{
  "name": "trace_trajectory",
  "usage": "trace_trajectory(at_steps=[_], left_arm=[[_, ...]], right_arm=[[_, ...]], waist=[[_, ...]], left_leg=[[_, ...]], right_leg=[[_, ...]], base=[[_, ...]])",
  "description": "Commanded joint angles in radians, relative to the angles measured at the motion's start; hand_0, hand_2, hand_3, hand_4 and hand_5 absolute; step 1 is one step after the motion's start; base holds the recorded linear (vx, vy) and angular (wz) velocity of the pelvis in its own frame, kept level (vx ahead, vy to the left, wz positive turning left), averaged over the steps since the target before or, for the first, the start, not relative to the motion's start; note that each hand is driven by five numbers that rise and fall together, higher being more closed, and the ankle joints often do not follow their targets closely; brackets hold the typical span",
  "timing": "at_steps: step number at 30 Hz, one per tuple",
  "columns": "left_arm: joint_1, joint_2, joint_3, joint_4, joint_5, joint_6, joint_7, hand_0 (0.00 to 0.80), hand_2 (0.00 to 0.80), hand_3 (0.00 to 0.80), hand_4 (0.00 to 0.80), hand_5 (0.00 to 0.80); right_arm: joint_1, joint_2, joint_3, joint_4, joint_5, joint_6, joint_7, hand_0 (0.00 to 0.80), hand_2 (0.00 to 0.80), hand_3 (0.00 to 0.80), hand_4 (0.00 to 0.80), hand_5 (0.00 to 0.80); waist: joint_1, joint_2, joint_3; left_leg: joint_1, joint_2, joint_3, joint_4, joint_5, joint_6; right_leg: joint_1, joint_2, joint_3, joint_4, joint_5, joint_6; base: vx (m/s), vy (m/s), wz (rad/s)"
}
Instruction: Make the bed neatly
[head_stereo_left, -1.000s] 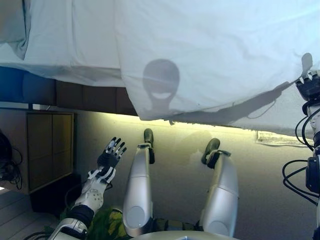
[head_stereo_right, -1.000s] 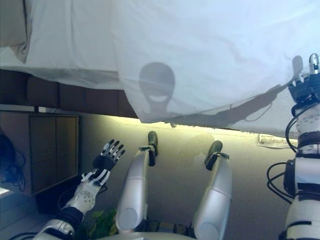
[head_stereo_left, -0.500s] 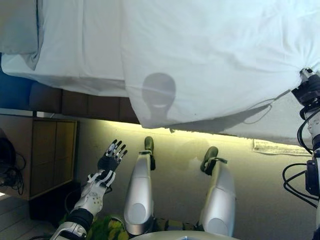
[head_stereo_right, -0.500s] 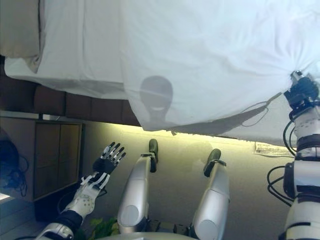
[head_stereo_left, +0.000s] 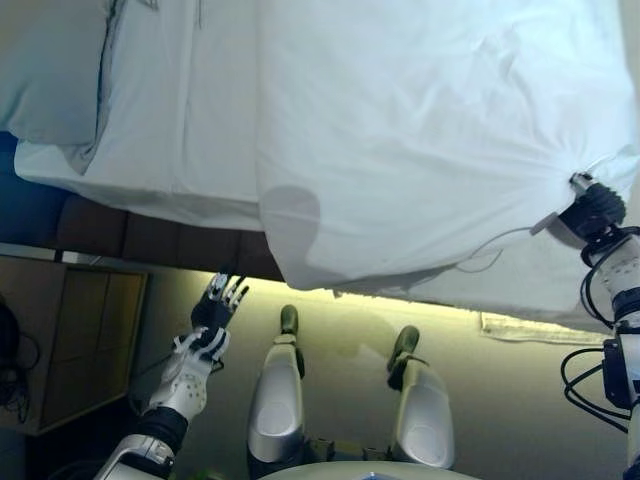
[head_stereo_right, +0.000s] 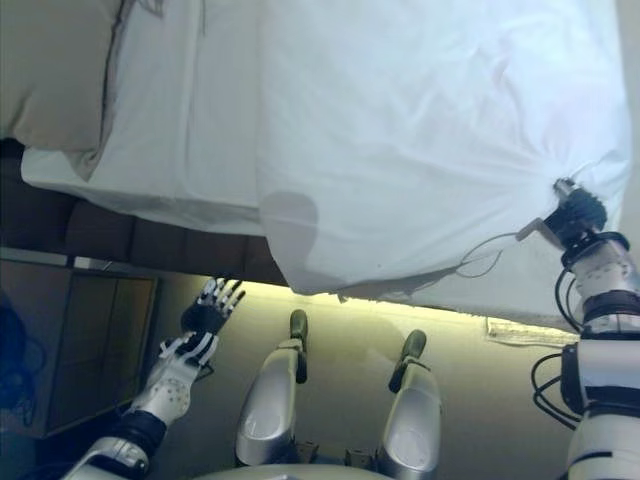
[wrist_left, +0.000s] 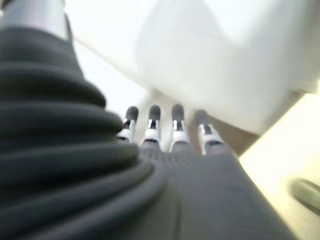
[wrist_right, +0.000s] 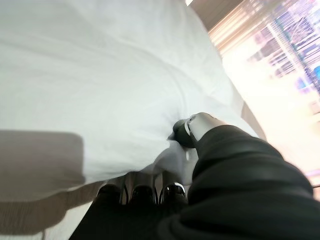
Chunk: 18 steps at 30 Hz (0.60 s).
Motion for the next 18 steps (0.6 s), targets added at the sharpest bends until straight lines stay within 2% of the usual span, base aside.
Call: trace_trajectory(at_steps=[1,4,8,13,15,18], left_arm=[[-0.065,0.015,-0.037,-0.037,0.086,-0.031,0.009,0.0,0.0,0.0,0.0,0.0],[-0.113,-0.002,-0.073,-0.03,0.114,0.01,0.035,0.0,0.0,0.0,0.0,0.0],[-0.118,-0.044,-0.102,0.01,0.137,0.067,0.011,0.0,0.0,0.0,0.0,0.0],[-0.082,-0.091,-0.145,0.062,0.171,0.179,-0.08,0.0,0.0,0.0,0.0,0.0],[-0.084,-0.114,-0.178,0.098,0.121,0.242,-0.114,0.0,0.0,0.0,0.0,0.0],[-0.086,-0.167,-0.189,0.172,-0.044,0.385,-0.162,0.0,0.0,0.0,0.0,0.0]], right_arm=[[-0.014,0.01,0.002,-0.094,0.056,-0.055,0.018,0.8,0.8,0.8,0.8,0.8],[-0.032,0.017,0.013,-0.117,0.082,-0.045,0.014,0.8,0.8,0.8,0.8,0.8],[-0.02,0.039,0.015,-0.153,0.065,-0.022,-0.002,0.8,0.8,0.8,0.8,0.8],[-0.017,0.047,0.029,-0.156,0.043,0.02,0.0,0.8,0.8,0.8,0.8,0.8],[-0.024,0.055,0.039,-0.141,0.038,0.022,0.003,0.8,0.8,0.8,0.8,0.8],[-0.03,0.079,0.051,-0.14,0.04,0.023,-0.004,0.8,0.8,0.8,0.8,0.8]], waist=[[-0.015,-0.046,-0.116],[-0.024,-0.06,-0.151],[-0.03,-0.076,-0.202],[-0.026,-0.084,-0.272],[-0.025,-0.087,-0.29],[-0.026,-0.1,-0.302]], left_leg=[[0.03,0.045,0.0,-0.066,0.045,-0.01],[0.083,0.052,0.012,-0.12,0.054,-0.016],[0.139,0.057,0.025,-0.163,0.065,-0.019],[0.208,0.064,0.042,-0.195,0.063,-0.022],[0.225,0.067,0.046,-0.198,0.059,-0.023],[0.247,0.077,0.053,-0.206,0.051,-0.023]], right_leg=[[0.05,-0.012,-0.017,-0.076,0.033,0.022],[0.104,0.002,-0.019,-0.128,0.041,0.027],[0.171,0.01,-0.028,-0.176,0.049,0.031],[0.247,0.013,-0.038,-0.214,0.049,0.036],[0.268,0.016,-0.039,-0.218,0.045,0.038],[0.294,0.024,-0.04,-0.225,0.039,0.043]], base=[[0.035,0.004,-0.05],[0.04,0.015,-0.03],[0.093,0.006,-0.07],[0.187,0.018,-0.02],[0.178,-0.013,0.02],[0.128,-0.08,0.04]])
